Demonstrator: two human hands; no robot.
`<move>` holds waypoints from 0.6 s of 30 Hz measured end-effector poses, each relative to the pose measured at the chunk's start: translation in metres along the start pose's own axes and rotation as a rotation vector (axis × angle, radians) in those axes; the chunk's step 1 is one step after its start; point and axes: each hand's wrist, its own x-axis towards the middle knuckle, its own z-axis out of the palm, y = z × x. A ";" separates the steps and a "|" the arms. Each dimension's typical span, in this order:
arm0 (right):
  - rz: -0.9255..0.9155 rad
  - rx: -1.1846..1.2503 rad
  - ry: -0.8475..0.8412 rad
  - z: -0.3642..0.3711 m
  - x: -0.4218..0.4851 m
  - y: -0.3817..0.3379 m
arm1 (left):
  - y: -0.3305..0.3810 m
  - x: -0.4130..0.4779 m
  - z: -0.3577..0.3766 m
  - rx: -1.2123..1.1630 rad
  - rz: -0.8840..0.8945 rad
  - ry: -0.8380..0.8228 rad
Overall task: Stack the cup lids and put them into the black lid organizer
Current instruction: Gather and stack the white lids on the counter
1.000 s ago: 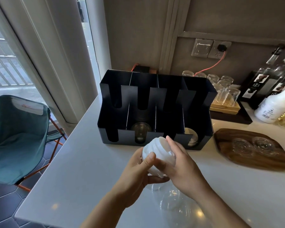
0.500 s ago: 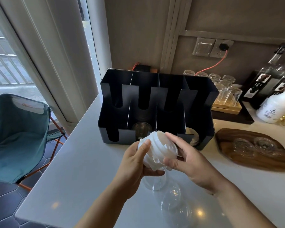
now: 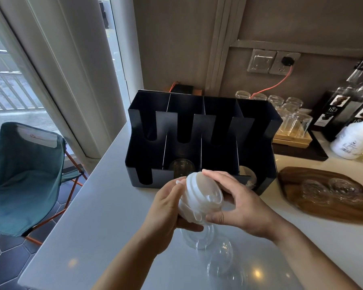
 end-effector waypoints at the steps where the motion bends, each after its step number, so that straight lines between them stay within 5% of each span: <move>1: 0.003 -0.034 -0.022 -0.003 0.002 -0.001 | 0.000 0.001 0.000 0.019 0.001 0.001; 7: 0.004 -0.171 -0.183 -0.020 0.017 -0.009 | 0.005 0.004 -0.002 0.079 0.009 -0.010; 18: -0.015 0.428 0.040 -0.011 0.021 -0.001 | 0.010 0.008 -0.003 -0.079 0.042 0.073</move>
